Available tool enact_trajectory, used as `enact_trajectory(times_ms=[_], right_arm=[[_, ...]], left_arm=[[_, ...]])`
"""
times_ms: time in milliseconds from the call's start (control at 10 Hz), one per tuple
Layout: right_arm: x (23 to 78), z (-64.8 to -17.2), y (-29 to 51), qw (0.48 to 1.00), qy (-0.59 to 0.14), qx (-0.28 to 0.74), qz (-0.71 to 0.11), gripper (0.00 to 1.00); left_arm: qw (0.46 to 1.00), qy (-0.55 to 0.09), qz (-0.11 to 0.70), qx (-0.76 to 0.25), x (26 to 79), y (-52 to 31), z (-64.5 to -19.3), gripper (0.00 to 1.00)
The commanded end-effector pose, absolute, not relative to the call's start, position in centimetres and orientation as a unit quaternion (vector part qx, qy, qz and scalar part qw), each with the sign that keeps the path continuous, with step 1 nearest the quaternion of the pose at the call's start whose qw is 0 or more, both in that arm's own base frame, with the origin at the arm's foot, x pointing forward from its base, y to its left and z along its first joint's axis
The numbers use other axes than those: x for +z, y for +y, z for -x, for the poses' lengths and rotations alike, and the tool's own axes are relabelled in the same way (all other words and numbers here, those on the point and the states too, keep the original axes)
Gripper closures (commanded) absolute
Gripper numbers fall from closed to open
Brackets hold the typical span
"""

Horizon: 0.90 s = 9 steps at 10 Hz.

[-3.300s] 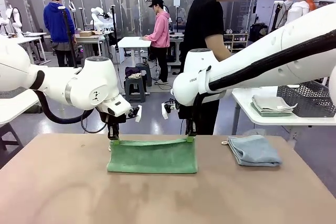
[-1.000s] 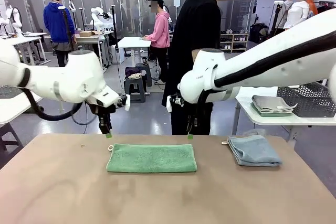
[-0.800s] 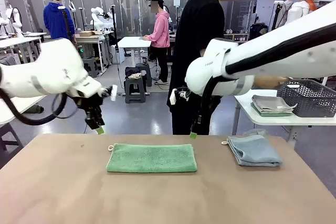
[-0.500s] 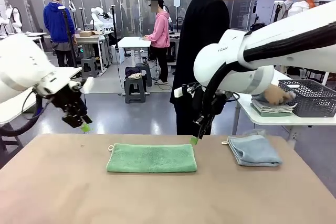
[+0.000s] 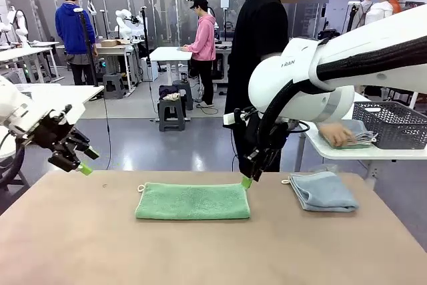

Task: Fold the towels and place them in the basket.
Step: When a person lays out a Towel with hook on the table, fold it in half twice.

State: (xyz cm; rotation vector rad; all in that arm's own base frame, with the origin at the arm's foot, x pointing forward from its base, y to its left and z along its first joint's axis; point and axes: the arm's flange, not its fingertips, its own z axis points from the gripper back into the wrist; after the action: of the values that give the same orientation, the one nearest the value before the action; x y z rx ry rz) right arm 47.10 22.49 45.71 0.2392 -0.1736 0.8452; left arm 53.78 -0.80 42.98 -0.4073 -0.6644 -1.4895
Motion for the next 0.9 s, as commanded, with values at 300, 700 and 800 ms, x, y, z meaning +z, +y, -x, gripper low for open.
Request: enact_trajectory(times_ms=[300,700,800], right_arm=[[44.9,-45.6,23.1,0.930,-0.086,0.321,-0.159,0.34],[42.9,-42.9,23.9,0.979,-0.083,0.099,-0.156,0.00],[42.6,-43.0,23.9,0.983,-0.075,0.067,-0.153,0.11]], left_arm=[[0.641,-0.332,0.270,-0.637,41.9,2.7,-53.7,0.00],[0.646,-0.342,0.272,-0.626,41.5,2.9,-53.7,0.00],[0.647,-0.344,0.273,-0.623,41.5,3.1,-53.6,0.00]])
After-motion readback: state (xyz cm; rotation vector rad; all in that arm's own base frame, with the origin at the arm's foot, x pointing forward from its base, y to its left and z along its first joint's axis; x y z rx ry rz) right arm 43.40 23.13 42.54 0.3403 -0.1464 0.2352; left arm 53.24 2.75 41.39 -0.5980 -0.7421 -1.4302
